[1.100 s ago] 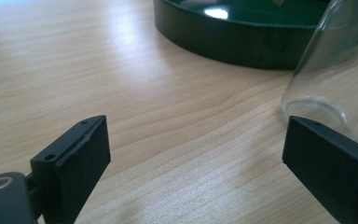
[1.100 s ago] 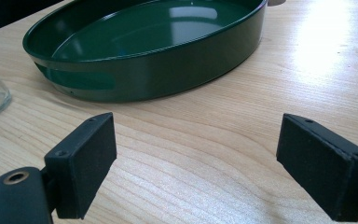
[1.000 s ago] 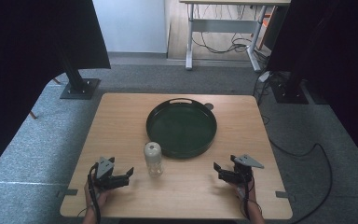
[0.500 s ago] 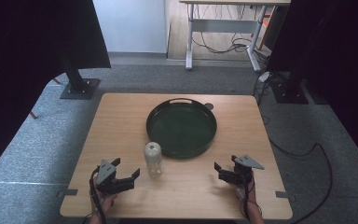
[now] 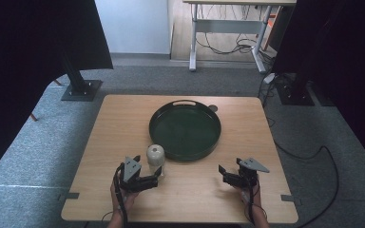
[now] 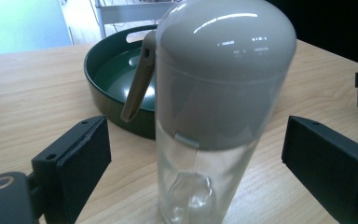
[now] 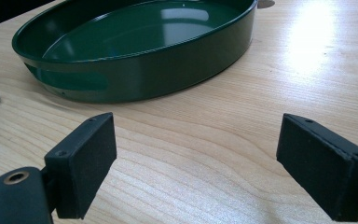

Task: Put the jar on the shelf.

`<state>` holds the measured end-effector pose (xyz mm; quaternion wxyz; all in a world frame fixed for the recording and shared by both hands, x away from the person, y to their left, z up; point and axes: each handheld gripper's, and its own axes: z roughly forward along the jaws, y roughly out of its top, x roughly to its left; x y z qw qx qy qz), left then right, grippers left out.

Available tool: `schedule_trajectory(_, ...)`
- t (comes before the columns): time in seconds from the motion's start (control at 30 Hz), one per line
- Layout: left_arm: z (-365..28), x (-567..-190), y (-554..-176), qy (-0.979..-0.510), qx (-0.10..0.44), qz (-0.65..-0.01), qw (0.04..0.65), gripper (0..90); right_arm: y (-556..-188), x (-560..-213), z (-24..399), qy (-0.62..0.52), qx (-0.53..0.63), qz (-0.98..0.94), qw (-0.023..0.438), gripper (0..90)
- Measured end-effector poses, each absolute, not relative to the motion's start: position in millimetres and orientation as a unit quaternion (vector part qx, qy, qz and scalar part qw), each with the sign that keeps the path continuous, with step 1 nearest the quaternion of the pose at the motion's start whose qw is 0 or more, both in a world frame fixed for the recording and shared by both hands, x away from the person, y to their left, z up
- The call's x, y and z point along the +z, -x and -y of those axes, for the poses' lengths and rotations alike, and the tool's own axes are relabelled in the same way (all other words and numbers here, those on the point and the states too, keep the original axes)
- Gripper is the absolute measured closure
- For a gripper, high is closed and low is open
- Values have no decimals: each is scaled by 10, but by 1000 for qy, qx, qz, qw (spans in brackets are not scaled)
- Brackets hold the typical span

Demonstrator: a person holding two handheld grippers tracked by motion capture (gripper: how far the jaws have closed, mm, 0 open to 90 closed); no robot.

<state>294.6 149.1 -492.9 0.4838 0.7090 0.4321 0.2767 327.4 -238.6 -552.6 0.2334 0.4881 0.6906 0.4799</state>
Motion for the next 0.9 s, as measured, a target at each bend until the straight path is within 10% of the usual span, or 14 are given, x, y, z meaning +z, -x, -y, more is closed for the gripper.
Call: schedule_trajectory(0.9,-1116,-4962,-3169,-669,323,-496,450,130,-3275,-5526,2391,-491,480,-688,234,118)
